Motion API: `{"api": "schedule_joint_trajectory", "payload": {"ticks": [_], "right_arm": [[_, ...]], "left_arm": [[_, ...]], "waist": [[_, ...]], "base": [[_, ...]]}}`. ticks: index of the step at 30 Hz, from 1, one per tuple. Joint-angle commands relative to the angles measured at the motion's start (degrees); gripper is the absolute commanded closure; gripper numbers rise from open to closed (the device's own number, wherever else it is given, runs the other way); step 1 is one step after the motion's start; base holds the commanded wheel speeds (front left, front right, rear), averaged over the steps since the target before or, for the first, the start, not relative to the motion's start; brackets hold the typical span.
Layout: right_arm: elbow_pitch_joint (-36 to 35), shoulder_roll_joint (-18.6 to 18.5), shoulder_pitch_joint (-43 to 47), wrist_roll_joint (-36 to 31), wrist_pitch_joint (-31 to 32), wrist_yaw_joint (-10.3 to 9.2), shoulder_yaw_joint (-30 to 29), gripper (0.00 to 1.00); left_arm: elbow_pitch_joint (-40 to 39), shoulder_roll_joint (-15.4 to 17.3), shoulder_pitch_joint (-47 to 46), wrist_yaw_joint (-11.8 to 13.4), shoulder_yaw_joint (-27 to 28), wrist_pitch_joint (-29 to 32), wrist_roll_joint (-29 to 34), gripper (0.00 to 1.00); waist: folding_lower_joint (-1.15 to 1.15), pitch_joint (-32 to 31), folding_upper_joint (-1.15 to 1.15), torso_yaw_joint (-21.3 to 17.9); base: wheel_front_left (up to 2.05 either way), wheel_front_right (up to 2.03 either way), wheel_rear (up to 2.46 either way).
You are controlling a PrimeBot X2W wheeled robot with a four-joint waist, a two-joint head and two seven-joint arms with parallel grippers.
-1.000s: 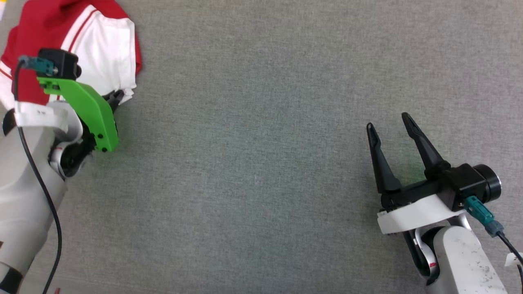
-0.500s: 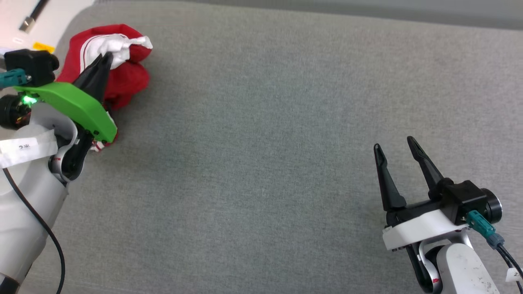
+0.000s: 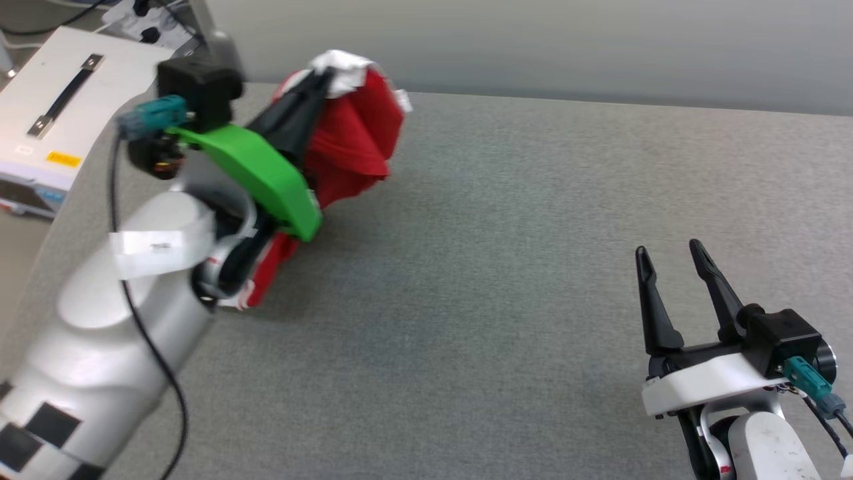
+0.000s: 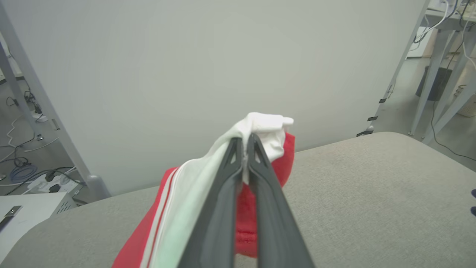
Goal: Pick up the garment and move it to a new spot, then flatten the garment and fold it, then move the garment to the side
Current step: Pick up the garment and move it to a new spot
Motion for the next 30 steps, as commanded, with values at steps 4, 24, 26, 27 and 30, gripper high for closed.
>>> {"api": "schedule_joint_trajectory", "payload": {"ticks": [4, 24, 26, 27, 30], "right_arm": [[-0.4, 0.0, 1.2, 0.8, -0.5, -0.04, -1.0, 0.0], [-0.4, 0.0, -0.5, 2.5, -0.5, -0.04, -13.9, 0.0], [-0.1, 0.0, 0.0, 2.5, -0.5, -0.04, -12.8, 0.0], [0.1, 0.0, 0.2, 2.4, -0.5, -0.04, -12.1, 0.0], [0.6, 0.0, 0.9, 2.1, -0.5, -0.04, -10.8, 0.0]], "left_arm": [[-1.0, -5.9, -1.5, 0.9, -2.2, -0.1, 0.4, 1.0], [12.6, -28.2, 8.3, -0.5, -27.1, -2.2, 5.2, 0.0], [13.8, -28.2, 7.5, -0.2, -26.3, -3.8, 4.5, 0.0], [14.6, -28.2, 6.9, 0.0, -25.6, -4.9, 4.2, 0.0], [17.4, -28.1, 5.5, 0.6, -23.2, -7.5, 3.8, 0.0]], "waist": [[0.0, -2.0, 0.0, -4.8], [0.0, 0.6, 0.0, -12.2], [0.0, 0.3, 0.0, -11.3], [0.0, -0.1, 0.0, -10.8], [0.0, -1.3, 0.0, -9.2]], "base": [[0.0, 0.0, 0.0], [0.0, 0.0, 0.0], [0.0, 0.0, 0.0], [0.0, 0.0, 0.0], [0.0, 0.0, 0.0]]}}
